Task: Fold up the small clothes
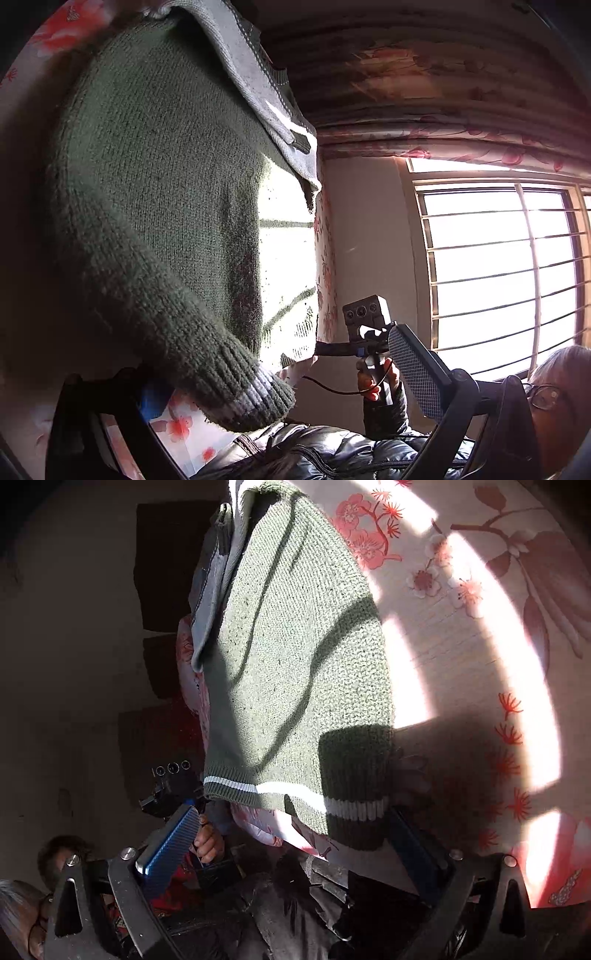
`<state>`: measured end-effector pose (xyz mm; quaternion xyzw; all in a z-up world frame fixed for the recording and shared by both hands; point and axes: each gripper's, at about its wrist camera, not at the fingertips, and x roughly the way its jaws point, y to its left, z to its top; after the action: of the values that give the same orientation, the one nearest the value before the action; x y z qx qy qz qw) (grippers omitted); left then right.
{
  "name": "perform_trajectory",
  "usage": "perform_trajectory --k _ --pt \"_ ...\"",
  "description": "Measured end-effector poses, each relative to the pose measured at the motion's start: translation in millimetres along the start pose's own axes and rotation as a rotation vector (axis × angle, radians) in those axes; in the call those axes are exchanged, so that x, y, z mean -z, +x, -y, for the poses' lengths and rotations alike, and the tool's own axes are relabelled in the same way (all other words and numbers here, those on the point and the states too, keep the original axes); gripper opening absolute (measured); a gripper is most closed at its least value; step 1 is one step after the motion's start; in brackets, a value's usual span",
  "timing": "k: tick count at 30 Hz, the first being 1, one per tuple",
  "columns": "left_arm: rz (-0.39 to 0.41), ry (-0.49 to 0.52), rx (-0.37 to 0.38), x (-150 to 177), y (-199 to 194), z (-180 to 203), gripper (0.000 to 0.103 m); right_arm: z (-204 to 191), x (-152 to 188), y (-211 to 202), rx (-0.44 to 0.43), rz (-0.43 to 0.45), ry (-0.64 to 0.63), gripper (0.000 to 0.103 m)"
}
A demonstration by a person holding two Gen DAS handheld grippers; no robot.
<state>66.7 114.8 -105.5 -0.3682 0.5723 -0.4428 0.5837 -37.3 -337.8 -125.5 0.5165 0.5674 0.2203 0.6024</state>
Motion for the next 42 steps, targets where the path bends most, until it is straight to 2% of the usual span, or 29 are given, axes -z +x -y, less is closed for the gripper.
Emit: perform_trajectory --k 4,8,9,10,11,12,13,14,16,20,23,28,34,36,39,42 --pt "-0.02 -0.009 -0.031 -2 7 -3 0.103 -15 0 25 0.031 -0.069 -0.029 0.103" --pt "-0.049 0.003 -0.066 -1 13 -2 0.103 -32 -4 35 0.119 -0.089 -0.079 0.103" --pt "-0.053 0.002 -0.073 -1 15 -2 0.103 -36 -5 37 0.131 -0.067 -0.095 0.101" --pt "-0.057 -0.001 -0.074 -1 16 -4 0.103 -39 -6 39 0.144 -0.04 -0.106 0.09" --pt "-0.059 -0.007 -0.078 0 17 -5 0.103 -42 -8 43 0.163 -0.034 -0.124 0.072" --pt "-0.058 -0.011 -0.084 1 17 -7 0.103 -41 -8 45 0.183 -0.032 -0.129 0.061" --pt "-0.053 0.0 -0.084 2 16 -6 0.103 -37 -8 46 0.204 -0.028 -0.111 0.034" --pt "-0.051 0.011 -0.087 3 16 -5 0.103 -30 -7 46 0.195 -0.021 -0.079 0.023" --pt "-0.05 0.031 -0.108 5 17 -3 0.103 -20 -5 43 0.129 0.002 -0.038 0.023" --pt "-0.01 0.094 -0.179 7 21 4 0.103 -26 2 43 0.108 0.043 -0.094 0.023" --pt "0.028 0.13 -0.137 7 22 8 0.103 -32 3 40 0.032 0.066 -0.107 0.023" --pt "0.093 0.082 -0.05 1 19 0 0.103 -31 2 36 0.005 0.087 -0.111 0.023" --pt "0.102 0.074 -0.072 -2 17 1 0.103 -41 2 24 -0.065 0.117 -0.153 0.023" --pt "0.117 0.087 -0.051 -4 17 5 0.103 -51 -1 24 -0.079 0.125 -0.178 0.023" --pt "0.138 0.078 -0.026 -9 16 6 0.103 -60 -7 25 -0.08 0.127 -0.201 0.023" --pt "0.15 0.07 -0.038 -10 17 6 0.103 -62 -9 31 -0.08 0.115 -0.194 0.023"
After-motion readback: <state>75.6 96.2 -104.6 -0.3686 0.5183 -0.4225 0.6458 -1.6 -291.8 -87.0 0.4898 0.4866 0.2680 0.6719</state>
